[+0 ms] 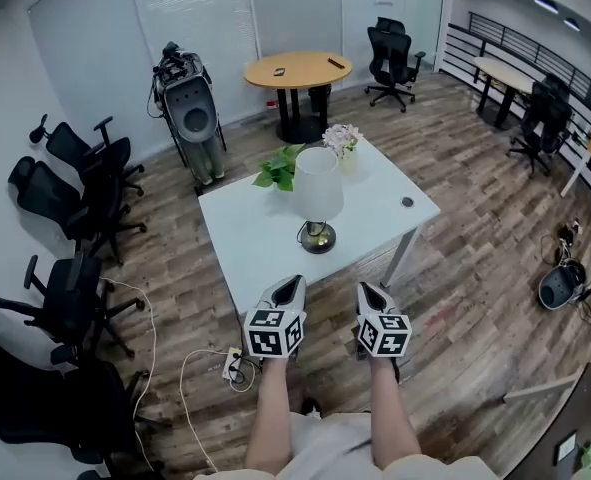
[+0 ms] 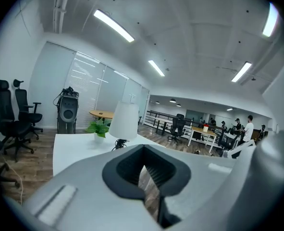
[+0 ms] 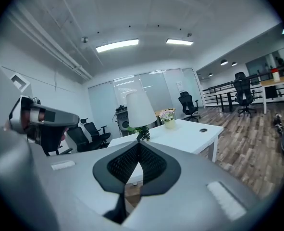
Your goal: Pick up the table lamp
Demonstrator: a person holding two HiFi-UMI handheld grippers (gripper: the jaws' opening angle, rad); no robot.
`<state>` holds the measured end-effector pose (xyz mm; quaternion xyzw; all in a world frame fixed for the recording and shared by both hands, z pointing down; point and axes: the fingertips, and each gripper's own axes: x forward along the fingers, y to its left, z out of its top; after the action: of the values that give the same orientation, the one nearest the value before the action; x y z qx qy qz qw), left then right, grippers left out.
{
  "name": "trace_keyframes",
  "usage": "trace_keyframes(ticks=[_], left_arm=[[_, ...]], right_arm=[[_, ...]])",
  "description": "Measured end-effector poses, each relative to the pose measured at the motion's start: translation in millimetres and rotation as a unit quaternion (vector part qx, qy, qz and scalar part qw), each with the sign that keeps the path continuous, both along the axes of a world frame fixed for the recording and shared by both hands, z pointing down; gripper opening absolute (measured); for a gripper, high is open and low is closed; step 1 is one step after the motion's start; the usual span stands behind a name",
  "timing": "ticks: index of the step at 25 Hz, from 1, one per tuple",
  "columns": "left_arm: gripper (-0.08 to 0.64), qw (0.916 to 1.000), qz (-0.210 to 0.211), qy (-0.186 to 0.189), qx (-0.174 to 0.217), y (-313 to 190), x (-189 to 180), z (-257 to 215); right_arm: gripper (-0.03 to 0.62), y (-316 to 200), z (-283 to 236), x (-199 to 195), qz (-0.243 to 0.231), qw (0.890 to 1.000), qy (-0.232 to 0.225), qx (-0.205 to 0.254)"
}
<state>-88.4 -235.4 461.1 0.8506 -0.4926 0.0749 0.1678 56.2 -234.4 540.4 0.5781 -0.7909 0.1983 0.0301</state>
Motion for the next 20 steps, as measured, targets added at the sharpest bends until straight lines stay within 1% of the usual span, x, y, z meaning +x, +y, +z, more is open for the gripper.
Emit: trace_keyframes(ticks=[4, 6, 9, 11, 14, 18, 20], left_arm=[[0.002, 0.9998, -0.016, 0.013, -0.005, -29.9, -10.6, 3.3], [0.002, 0.9996, -0.018, 0.019, -0.01, -45.4, -7.4, 4.2], [0.002, 0.9998, -0.007, 0.009, -0.013, -67.4, 0.5, 8.8], [0.002, 0.9999, -0.002, 0.0, -0.014, -78.8, 8.1, 16.9], [0.002, 0.9997, -0.009, -0.017, -0.015, -101.0, 11.9, 27.0], [0.002, 0.9993, -0.027, -0.019, -0.019, -136.6, 1.5, 33.6], [0.002, 0.999, -0.037, -0.019, -0.016, -153.4, -5.7, 34.4]], right_arm=[[0.025, -20.5, 9.4, -8.8, 0.001, 1.0, 0.004, 0.02], [0.026, -39.3, 12.5, -13.4, -0.01, 0.999, 0.015, 0.033], [0.026, -74.6, 20.9, -19.3, -0.037, 0.998, 0.035, 0.044], [0.025, -95.6, 34.2, -17.3, -0.058, 0.996, 0.046, 0.04], [0.026, -128.3, 56.4, -16.8, -0.088, 0.994, 0.061, 0.026], [0.039, -168.4, 82.6, -24.9, -0.116, 0.991, 0.061, 0.014], [0.055, -189.0, 95.2, -32.8, -0.132, 0.989, 0.069, 0.009]])
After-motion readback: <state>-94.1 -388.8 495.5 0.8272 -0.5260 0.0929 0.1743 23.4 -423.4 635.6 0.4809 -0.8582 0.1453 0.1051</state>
